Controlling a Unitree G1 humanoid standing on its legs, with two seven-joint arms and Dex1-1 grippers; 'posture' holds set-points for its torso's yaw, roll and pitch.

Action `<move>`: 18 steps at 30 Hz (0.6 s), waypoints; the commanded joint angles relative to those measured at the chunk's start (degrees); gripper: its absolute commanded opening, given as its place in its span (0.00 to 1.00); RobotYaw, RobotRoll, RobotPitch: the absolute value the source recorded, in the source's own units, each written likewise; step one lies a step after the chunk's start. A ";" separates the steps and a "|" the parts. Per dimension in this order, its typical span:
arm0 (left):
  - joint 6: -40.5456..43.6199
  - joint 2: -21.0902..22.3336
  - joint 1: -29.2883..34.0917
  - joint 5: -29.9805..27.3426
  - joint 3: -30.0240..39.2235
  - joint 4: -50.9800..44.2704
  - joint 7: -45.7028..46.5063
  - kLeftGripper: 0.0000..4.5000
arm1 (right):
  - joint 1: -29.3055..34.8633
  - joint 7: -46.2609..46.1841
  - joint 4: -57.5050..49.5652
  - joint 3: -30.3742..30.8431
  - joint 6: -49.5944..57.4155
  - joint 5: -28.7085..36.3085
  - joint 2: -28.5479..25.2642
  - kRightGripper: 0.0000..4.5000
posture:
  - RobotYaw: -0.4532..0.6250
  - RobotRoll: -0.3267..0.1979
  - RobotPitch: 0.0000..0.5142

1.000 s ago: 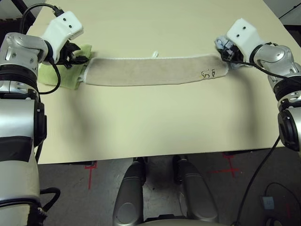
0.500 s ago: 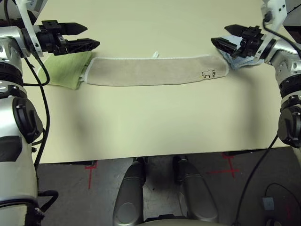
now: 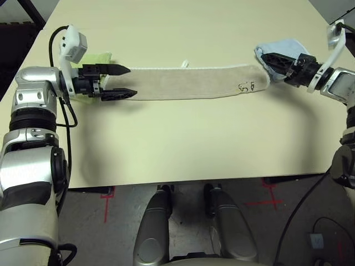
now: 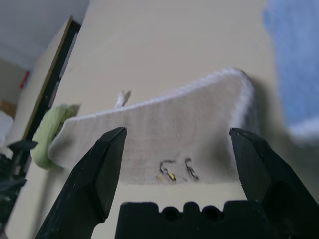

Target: Fold the towel and set it aside.

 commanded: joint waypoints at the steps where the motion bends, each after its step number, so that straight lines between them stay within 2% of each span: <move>1: 1.59 0.04 2.28 -0.71 -0.08 -0.60 0.54 1.00 | 4.49 -6.64 -8.22 -6.49 6.97 5.02 2.26 0.99 | 0.41 0.62 0.56; 8: 2.38 -0.41 4.41 -1.82 0.47 -2.67 2.25 1.00 | 9.33 -17.43 -18.95 -14.72 13.63 10.79 9.89 0.99 | 0.42 0.62 0.56; 14: 1.08 -0.49 5.33 -2.41 0.60 -3.49 3.39 1.00 | 10.94 -22.90 -21.73 -15.81 12.18 12.77 14.28 0.99 | 0.42 0.62 0.57; 18: 0.62 -0.56 5.18 -2.52 0.33 -3.40 3.50 1.00 | 10.84 -25.64 -20.33 -13.80 5.59 11.18 16.47 0.99 | 0.42 0.62 0.57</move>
